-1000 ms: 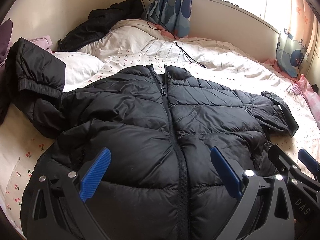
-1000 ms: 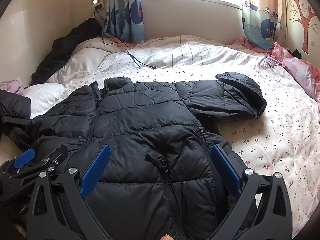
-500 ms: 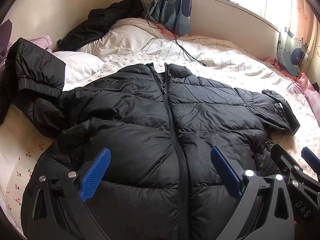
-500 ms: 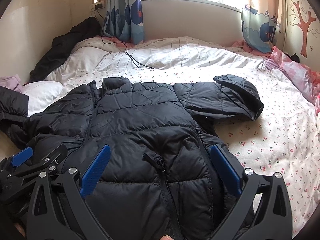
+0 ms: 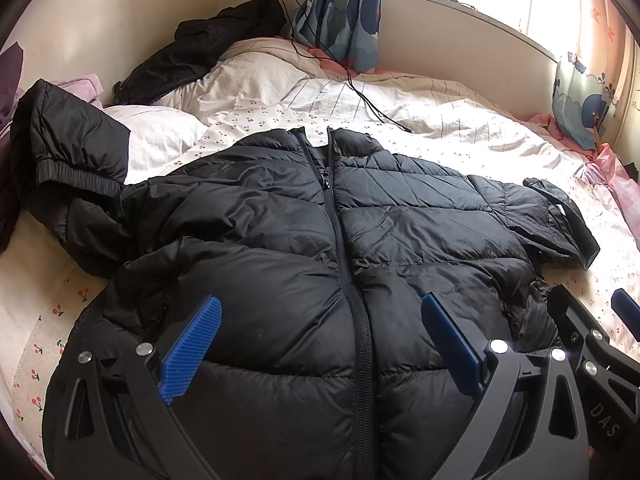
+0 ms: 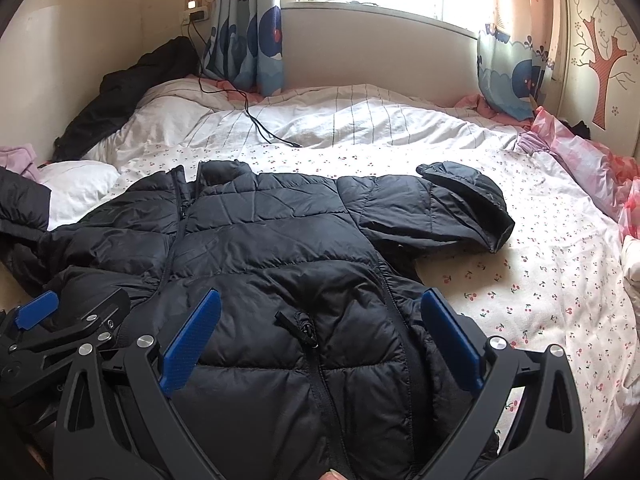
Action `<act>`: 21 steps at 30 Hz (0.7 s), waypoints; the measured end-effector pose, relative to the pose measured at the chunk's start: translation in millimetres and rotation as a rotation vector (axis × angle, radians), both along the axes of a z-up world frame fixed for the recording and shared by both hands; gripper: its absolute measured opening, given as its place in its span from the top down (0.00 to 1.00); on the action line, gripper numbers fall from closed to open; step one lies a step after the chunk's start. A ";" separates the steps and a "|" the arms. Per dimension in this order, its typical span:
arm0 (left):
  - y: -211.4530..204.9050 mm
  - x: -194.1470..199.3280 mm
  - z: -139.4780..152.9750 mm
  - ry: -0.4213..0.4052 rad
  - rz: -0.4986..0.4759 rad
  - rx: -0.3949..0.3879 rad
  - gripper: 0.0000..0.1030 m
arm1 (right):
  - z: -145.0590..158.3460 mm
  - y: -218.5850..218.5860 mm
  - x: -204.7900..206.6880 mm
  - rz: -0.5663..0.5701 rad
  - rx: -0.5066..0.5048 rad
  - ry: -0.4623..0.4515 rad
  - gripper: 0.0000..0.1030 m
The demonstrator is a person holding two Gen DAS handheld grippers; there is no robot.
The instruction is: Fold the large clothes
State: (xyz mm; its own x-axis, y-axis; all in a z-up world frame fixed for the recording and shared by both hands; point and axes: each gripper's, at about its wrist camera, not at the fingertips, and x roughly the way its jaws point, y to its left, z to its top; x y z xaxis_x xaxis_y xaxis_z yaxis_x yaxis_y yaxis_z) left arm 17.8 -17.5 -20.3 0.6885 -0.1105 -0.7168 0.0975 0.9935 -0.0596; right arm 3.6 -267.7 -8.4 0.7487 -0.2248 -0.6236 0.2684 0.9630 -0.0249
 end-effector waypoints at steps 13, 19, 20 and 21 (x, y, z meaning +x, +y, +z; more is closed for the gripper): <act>-5.4 -0.8 -0.3 0.003 0.000 0.003 0.07 | -2.8 -3.8 0.1 0.002 0.013 0.009 0.06; 2.1 0.3 -1.6 0.011 0.002 -0.014 0.07 | -5.3 -10.5 5.1 0.011 0.011 0.038 0.06; 4.1 0.7 -1.8 0.013 0.003 -0.016 0.07 | -5.7 -12.0 6.5 0.019 0.004 0.049 0.06; -7.0 5.2 -2.0 0.016 0.001 -0.013 0.07 | -5.3 -14.3 8.2 0.023 -0.009 0.061 0.06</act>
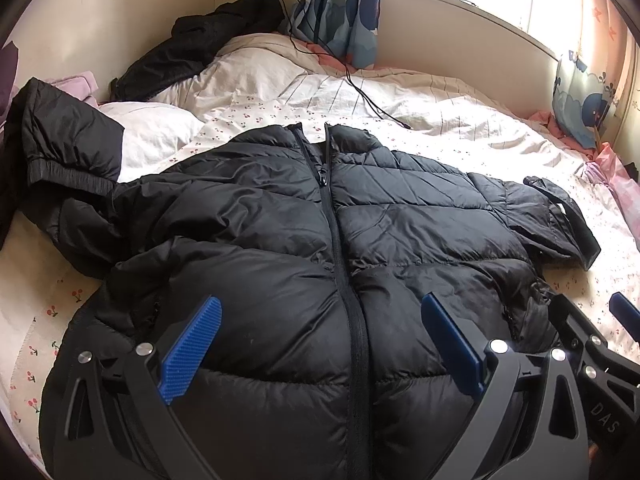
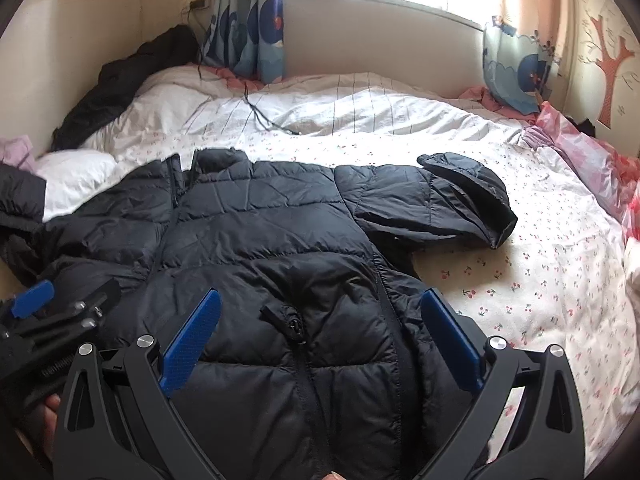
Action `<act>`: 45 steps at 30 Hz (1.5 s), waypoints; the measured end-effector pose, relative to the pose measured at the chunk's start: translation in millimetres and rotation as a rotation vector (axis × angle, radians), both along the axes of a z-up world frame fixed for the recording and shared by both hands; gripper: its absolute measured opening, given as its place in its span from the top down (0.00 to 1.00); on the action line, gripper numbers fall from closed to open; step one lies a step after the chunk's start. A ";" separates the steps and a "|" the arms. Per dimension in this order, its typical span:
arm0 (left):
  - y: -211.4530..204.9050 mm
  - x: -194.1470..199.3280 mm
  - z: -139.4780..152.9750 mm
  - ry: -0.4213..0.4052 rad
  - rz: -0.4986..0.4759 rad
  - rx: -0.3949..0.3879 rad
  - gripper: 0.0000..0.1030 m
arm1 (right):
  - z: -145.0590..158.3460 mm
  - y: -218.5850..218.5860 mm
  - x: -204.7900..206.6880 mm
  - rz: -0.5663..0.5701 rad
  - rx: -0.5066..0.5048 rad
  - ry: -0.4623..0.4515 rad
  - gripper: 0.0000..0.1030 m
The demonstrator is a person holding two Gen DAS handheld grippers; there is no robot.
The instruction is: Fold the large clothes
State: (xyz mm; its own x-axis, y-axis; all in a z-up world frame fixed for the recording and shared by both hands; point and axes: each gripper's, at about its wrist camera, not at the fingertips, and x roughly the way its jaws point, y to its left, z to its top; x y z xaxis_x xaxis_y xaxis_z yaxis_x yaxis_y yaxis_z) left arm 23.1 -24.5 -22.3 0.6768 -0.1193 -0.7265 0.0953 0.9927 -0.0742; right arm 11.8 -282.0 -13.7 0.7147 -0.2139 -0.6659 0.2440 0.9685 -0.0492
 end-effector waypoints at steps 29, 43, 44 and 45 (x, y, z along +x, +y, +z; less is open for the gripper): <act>-14.1 22.4 -17.9 0.060 -0.015 0.040 0.07 | -43.0 -480.7 101.1 -0.634 0.570 -0.063 0.87; -18.9 24.9 -26.6 0.056 -0.002 0.078 0.07 | -108.3 -535.3 37.6 -0.480 0.962 -0.193 0.96; -17.5 23.6 -24.3 0.042 0.005 0.071 0.07 | -89.0 -532.0 47.9 -0.460 0.902 -0.222 0.97; -15.0 22.2 -20.9 0.025 0.015 0.053 0.07 | -65.4 -527.5 54.5 -0.425 0.844 -0.275 0.97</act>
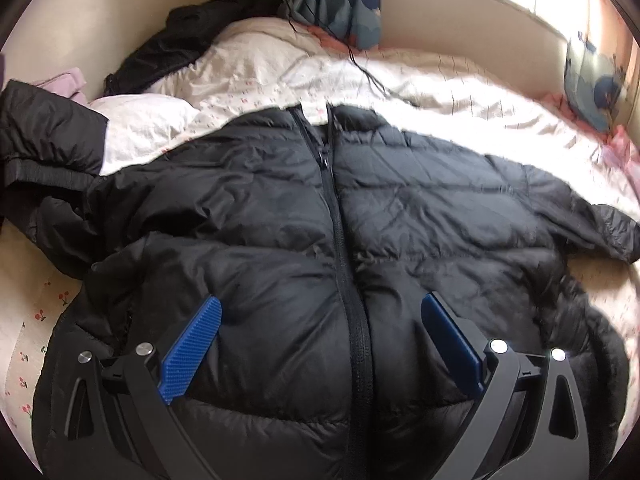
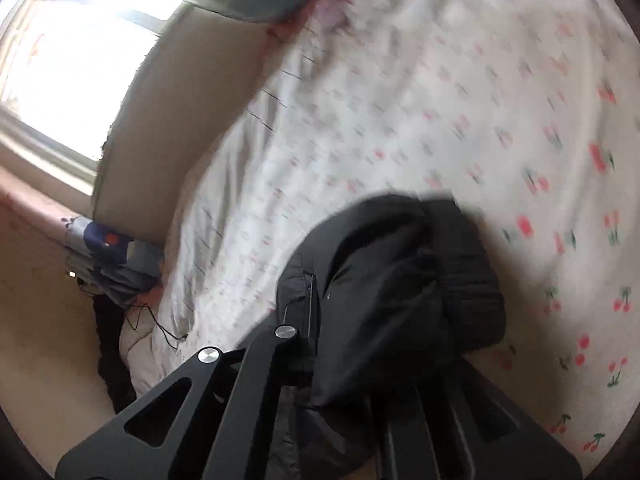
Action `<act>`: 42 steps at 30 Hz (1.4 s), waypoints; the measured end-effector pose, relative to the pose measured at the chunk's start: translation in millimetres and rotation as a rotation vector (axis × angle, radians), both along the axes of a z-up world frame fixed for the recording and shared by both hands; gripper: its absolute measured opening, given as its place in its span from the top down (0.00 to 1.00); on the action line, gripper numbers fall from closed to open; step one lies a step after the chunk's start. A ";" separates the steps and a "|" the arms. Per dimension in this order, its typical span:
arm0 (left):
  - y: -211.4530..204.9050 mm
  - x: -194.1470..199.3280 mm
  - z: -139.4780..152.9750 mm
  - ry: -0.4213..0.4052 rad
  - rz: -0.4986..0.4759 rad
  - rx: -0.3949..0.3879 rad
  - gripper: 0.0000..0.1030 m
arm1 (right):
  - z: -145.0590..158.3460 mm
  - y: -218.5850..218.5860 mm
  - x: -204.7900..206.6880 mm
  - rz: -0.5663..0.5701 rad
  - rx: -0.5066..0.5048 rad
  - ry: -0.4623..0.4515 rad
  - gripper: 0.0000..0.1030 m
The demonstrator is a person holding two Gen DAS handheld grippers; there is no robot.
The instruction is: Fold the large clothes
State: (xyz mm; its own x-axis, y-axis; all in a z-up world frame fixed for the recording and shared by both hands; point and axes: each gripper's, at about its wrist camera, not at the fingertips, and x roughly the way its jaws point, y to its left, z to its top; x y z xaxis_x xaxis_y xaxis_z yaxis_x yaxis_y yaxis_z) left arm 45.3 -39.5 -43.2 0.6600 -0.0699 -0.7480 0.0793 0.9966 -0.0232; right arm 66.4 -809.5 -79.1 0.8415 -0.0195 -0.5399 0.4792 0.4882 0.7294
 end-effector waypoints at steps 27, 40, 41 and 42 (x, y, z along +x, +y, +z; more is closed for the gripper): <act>110.3 -111.3 78.0 -0.019 0.034 -0.032 0.07 | -3.1 389.3 -148.3 1.058 -0.305 0.385 0.56; 236.9 -166.3 87.0 0.021 0.191 -0.021 0.07 | 13.3 305.4 -202.3 0.868 -0.135 0.392 0.78; 240.6 -164.0 87.8 0.020 0.188 -0.008 0.07 | -2.3 302.1 -210.9 0.836 -0.136 0.464 0.72; 246.6 -163.5 92.1 0.008 0.177 0.024 0.07 | -1.8 294.2 -221.4 0.805 -0.110 0.438 0.68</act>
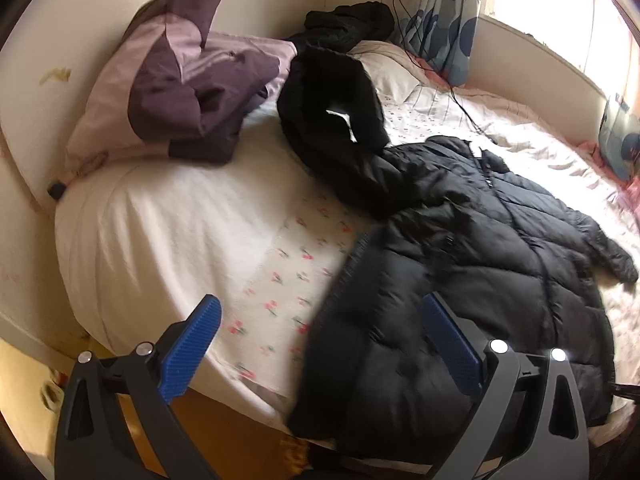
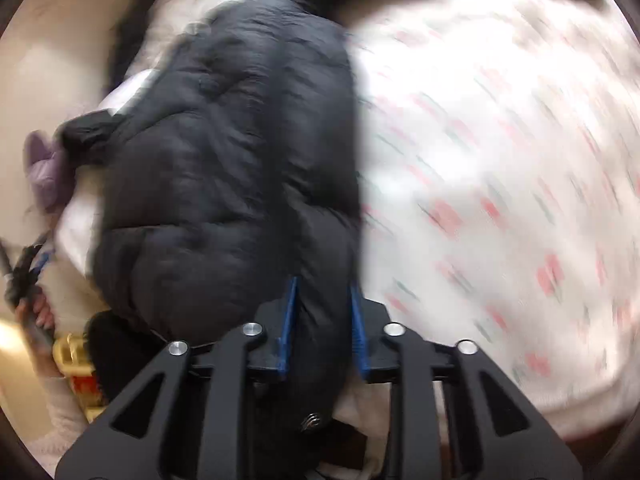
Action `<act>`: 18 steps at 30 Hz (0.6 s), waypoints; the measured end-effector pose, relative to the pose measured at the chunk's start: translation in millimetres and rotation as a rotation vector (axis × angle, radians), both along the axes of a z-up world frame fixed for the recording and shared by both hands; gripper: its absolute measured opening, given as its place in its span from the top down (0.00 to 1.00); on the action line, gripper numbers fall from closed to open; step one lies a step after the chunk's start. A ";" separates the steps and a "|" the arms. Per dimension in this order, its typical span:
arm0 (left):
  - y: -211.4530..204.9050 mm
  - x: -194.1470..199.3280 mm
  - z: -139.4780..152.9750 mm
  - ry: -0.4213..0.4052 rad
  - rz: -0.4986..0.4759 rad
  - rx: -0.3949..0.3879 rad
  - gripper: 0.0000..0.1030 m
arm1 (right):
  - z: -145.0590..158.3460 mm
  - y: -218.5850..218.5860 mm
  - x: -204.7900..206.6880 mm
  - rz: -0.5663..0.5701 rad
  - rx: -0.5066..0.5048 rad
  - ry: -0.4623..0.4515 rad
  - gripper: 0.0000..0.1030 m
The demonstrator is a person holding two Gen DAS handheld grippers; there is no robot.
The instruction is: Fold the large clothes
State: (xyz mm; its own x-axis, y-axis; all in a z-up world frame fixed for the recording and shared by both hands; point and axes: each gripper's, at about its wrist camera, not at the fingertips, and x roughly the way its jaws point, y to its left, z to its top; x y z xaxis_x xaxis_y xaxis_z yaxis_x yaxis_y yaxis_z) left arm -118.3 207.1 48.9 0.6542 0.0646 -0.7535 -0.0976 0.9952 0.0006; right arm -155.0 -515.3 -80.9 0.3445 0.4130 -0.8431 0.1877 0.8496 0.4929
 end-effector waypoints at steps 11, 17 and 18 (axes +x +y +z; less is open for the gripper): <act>-107.5 80.6 42.8 -0.257 -0.657 1.008 0.07 | 132.8 92.0 63.2 0.017 0.056 -0.465 0.27; -120.9 144.2 2.0 -0.061 -1.038 1.371 0.07 | 80.1 166.9 153.9 -0.020 0.352 -0.427 0.27; -120.4 152.8 -4.8 -0.023 -1.055 1.367 0.07 | 66.3 172.4 162.5 -0.032 0.389 -0.400 0.27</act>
State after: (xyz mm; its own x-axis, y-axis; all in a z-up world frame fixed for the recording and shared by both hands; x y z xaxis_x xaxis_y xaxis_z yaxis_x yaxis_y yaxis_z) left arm 34.6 86.8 44.1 0.8409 0.1695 -0.5139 0.5329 -0.0945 0.8409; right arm 7.5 -342.9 -14.6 0.6239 0.6514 -0.4317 -0.0557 0.5881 0.8068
